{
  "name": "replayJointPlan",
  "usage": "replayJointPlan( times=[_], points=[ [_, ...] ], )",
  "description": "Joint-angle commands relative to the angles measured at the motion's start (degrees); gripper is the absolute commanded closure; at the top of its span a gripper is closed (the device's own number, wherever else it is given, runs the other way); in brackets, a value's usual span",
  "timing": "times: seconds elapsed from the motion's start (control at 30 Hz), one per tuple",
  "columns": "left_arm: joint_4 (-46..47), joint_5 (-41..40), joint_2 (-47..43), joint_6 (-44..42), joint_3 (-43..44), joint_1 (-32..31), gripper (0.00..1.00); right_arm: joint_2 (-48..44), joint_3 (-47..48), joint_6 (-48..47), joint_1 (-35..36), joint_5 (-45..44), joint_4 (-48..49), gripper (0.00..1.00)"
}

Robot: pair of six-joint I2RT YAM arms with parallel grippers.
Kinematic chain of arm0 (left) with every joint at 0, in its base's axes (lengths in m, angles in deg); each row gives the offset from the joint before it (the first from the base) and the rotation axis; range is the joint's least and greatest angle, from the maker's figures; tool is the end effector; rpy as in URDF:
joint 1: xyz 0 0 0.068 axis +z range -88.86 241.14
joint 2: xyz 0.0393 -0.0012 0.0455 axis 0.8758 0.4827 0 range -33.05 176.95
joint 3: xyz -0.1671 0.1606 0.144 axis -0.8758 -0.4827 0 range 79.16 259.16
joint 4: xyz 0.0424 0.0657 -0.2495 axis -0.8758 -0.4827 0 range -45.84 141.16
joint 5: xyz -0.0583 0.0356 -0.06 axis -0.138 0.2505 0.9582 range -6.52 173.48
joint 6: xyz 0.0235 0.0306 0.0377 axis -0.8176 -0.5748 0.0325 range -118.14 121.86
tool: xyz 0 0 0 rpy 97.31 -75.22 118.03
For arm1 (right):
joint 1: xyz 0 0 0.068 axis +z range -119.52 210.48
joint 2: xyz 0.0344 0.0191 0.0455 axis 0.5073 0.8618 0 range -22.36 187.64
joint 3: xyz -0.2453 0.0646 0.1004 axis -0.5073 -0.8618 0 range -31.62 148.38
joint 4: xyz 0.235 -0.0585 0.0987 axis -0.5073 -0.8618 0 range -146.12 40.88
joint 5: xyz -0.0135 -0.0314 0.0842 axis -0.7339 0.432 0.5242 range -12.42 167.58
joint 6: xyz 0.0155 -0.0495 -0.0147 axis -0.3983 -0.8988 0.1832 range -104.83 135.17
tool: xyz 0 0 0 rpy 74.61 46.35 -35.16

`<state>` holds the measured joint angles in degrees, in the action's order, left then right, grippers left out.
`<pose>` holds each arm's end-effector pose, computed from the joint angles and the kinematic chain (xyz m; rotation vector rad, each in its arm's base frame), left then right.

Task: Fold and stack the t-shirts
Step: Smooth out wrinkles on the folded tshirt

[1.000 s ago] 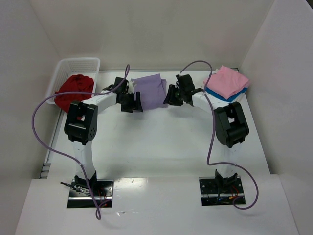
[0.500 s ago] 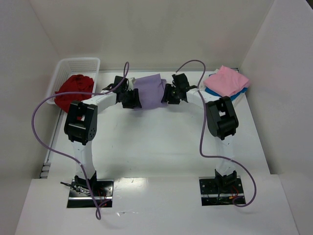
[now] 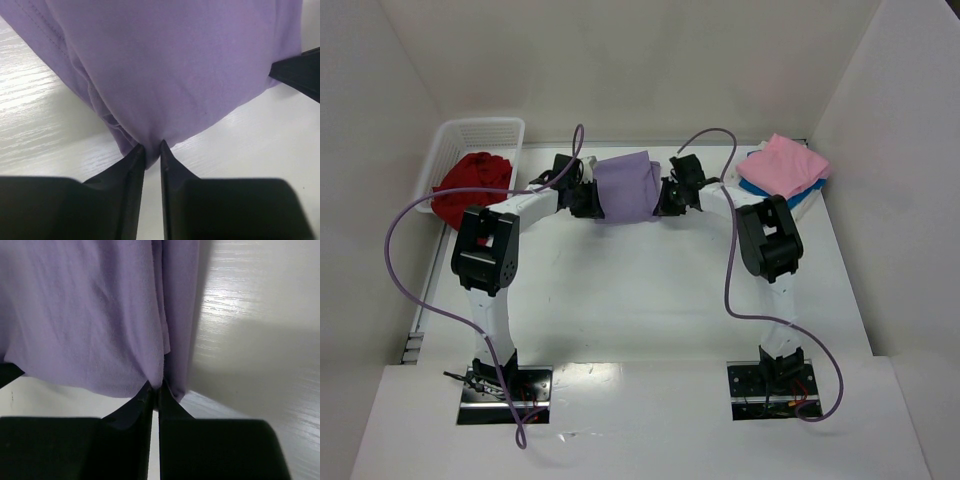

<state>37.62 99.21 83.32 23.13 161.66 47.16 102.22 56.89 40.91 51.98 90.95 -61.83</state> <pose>0.4318 -0.1174 0.1836 -0.0243 2.4485 -0.6102 0.4387 0.1817 0.1535 -0.0176 2.4990 0.6445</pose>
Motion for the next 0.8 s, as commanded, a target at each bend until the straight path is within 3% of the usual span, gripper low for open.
replayJointPlan(
  times=[0.0,0.07,0.27,0.6,0.77],
  points=[
    [2.29,1.41,0.61,-0.10,0.65,-0.17,0.77,1.46,1.67,-0.07,0.48,1.05,1.72,0.95],
    [1.68,1.41,0.61,-0.10,0.65,-0.17,0.81,0.85,-0.08,0.54,0.48,1.05,1.20,1.00],
    [-0.96,1.24,-2.90,-0.62,-2.60,-0.79,0.95,-4.60,-7.63,2.56,0.48,1.05,3.13,1.00],
    [-5.26,0.19,-12.31,1.22,-12.36,-3.06,0.99,-17.59,-19.51,3.62,0.48,2.53,1.73,1.00],
    [-9.83,-0.35,-19.25,3.59,-17.45,-6.41,0.99,-25.59,-27.57,6.24,4.86,2.54,0.32,1.00]
  ],
)
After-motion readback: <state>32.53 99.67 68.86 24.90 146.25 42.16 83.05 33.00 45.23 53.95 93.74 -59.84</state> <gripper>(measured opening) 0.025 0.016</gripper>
